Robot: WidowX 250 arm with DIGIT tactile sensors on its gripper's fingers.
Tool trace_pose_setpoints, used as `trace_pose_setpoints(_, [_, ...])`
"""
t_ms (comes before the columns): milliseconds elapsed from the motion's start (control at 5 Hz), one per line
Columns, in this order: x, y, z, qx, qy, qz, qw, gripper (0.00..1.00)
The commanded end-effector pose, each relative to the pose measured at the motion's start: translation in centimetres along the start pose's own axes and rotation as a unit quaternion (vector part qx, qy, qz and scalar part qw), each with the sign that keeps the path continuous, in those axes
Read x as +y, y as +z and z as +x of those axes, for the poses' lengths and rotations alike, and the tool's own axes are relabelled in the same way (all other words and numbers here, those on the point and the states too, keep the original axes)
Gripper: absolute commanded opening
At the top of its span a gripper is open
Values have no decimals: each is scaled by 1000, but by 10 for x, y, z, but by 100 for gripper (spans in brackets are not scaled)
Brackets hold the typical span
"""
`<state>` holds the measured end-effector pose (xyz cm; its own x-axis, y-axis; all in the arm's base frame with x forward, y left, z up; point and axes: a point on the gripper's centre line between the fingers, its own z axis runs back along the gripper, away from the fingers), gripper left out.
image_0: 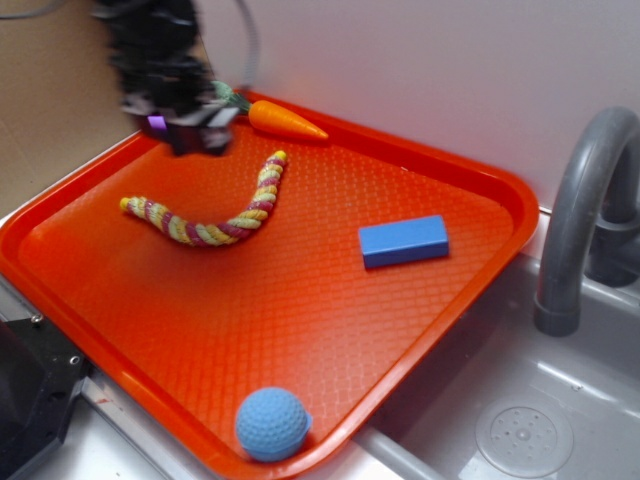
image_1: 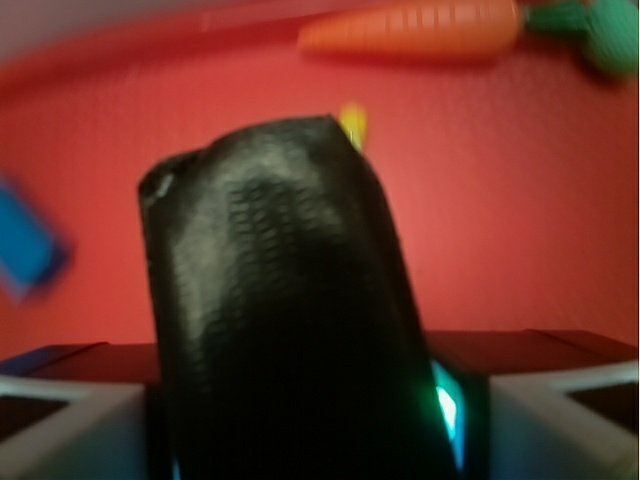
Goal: Grab the black box.
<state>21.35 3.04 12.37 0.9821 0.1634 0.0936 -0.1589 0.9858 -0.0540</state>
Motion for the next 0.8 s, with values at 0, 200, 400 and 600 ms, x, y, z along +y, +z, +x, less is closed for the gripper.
trace_pose_setpoints(0, [2, 13, -11, -18, -46, 51, 997, 0])
trace_pose_setpoints(200, [-5, 7, -9, -22, -54, 59, 997, 0])
trace_pose_setpoints(400, [-5, 6, -13, -21, -52, 55, 997, 0])
trace_pose_setpoints(600, [-6, 5, -15, -24, -58, 79, 995, 0])
